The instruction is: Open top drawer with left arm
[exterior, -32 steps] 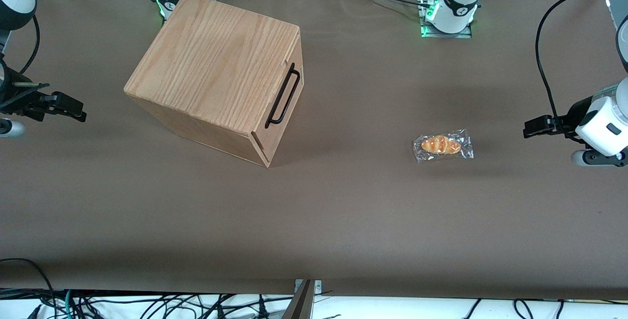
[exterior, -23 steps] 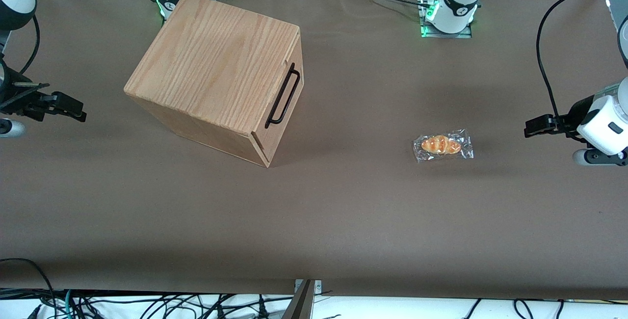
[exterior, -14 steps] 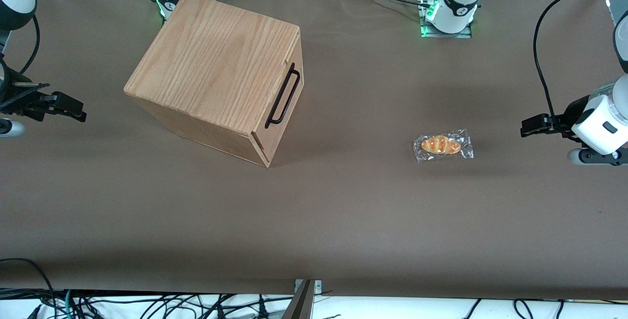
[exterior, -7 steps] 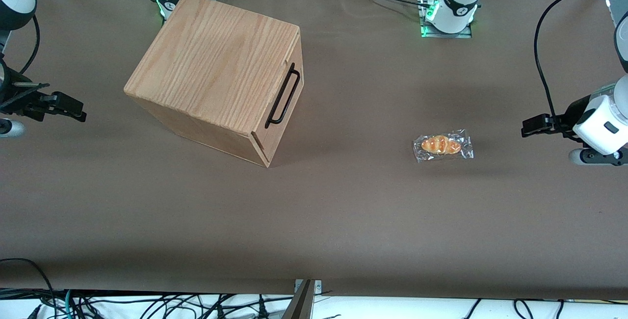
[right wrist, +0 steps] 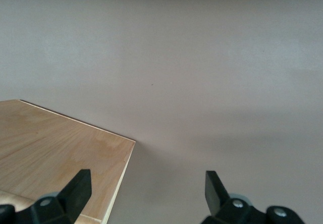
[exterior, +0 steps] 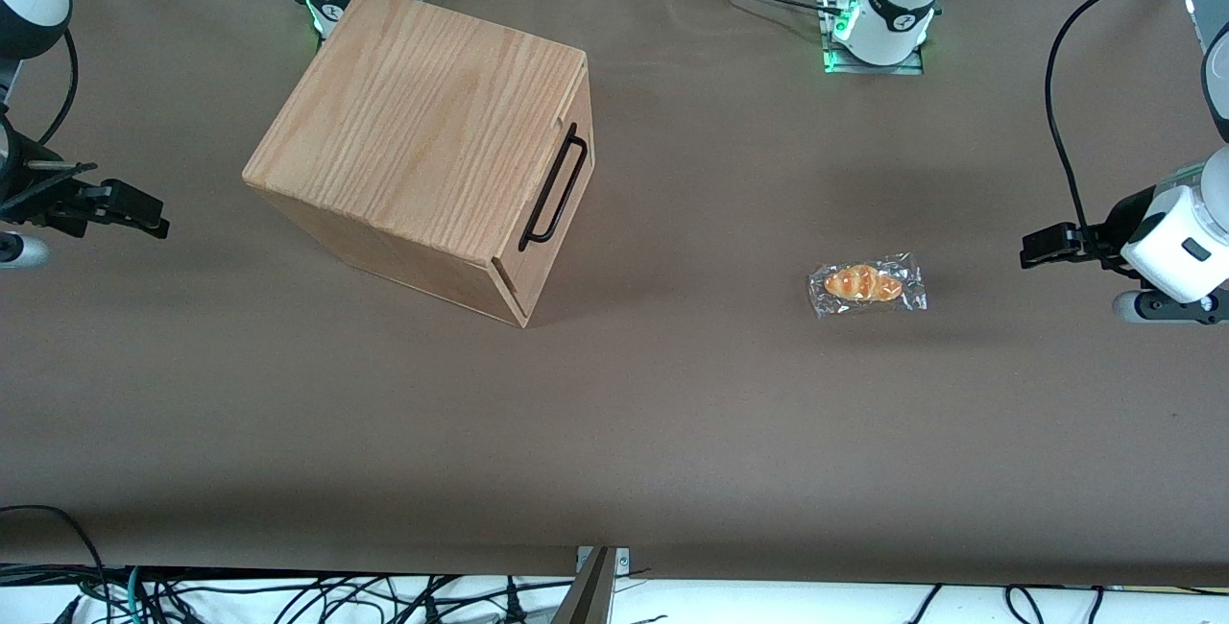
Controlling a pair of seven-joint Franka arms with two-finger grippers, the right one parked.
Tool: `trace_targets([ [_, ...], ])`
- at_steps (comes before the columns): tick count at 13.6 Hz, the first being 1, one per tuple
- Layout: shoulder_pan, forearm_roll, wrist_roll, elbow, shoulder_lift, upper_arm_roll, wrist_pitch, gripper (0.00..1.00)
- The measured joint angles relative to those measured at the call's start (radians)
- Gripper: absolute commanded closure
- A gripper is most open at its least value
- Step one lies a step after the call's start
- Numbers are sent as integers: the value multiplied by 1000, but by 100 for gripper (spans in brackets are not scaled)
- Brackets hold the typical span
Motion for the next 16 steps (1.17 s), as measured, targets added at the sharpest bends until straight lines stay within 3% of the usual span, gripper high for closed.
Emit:
trace_targets([
  [7, -61, -74, -11, -1, 2, -14, -7, 0],
  [16, -260, -75, -310, -1, 2, -31, -8, 0],
])
